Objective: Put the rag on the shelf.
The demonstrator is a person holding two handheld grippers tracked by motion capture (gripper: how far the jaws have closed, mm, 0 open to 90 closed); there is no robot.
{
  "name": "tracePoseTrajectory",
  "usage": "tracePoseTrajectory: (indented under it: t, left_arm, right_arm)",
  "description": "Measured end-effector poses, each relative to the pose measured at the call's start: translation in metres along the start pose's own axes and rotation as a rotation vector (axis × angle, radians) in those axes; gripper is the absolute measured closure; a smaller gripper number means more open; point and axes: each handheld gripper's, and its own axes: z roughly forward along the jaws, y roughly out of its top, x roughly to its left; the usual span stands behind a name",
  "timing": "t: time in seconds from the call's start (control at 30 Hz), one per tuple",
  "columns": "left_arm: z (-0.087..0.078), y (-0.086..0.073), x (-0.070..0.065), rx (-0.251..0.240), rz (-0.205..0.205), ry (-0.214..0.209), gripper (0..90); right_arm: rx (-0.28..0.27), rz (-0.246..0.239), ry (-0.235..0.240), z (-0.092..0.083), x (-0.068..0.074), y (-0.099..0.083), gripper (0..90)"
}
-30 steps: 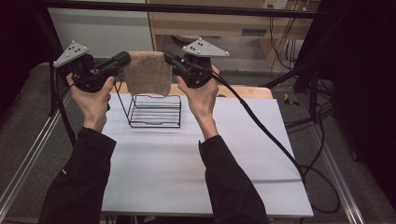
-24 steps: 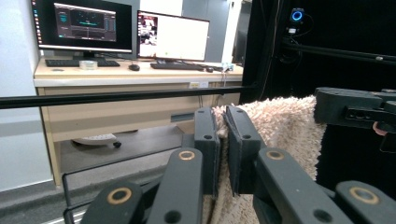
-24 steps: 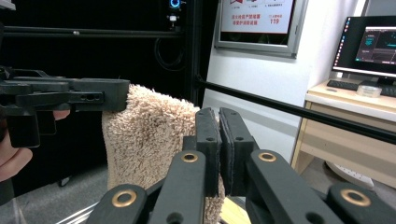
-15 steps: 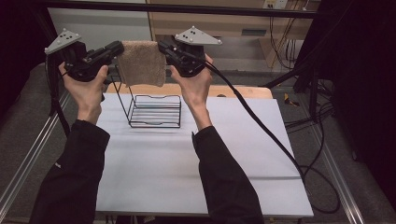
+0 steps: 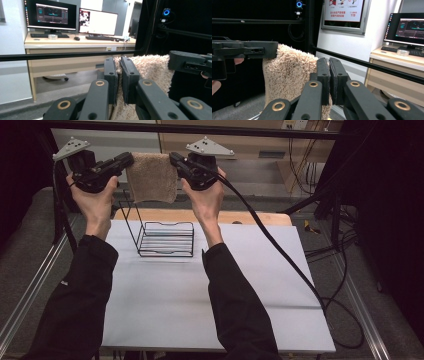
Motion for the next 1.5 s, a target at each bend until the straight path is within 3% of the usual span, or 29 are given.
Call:
tracePoseTrajectory:
  t: [0.37, 0.67, 0.83, 0.93, 1.1, 1.5]
  left_arm:
    - [0.016, -0.007, 0.013, 0.001, -0.001, 0.005, 83.4]
    - [0.023, -0.013, 0.018, 0.012, 0.038, 0.028, 83.4]
    - [0.022, -0.023, 0.021, 0.029, 0.037, 0.020, 83.4]
    - [0.020, -0.030, 0.020, 0.049, 0.065, 0.019, 83.4]
    - [0.011, -0.041, 0.018, 0.058, 0.059, 0.001, 83.4]
    - [-0.003, -0.061, 0.015, 0.063, 0.060, -0.024, 83.4]
  right_arm:
    - [0.014, -0.013, -0.010, 0.016, -0.011, -0.003, 87.4]
    - [0.039, -0.023, -0.011, 0.027, -0.015, -0.011, 87.4]
    - [0.067, -0.033, -0.011, 0.028, -0.013, -0.018, 87.4]
    - [0.098, -0.060, -0.015, 0.027, -0.010, -0.025, 87.3]
    - [0.118, -0.039, 0.007, 0.022, -0.007, -0.035, 87.2]
    - [0.138, -0.047, 0.037, 0.014, 0.000, -0.046, 87.2]
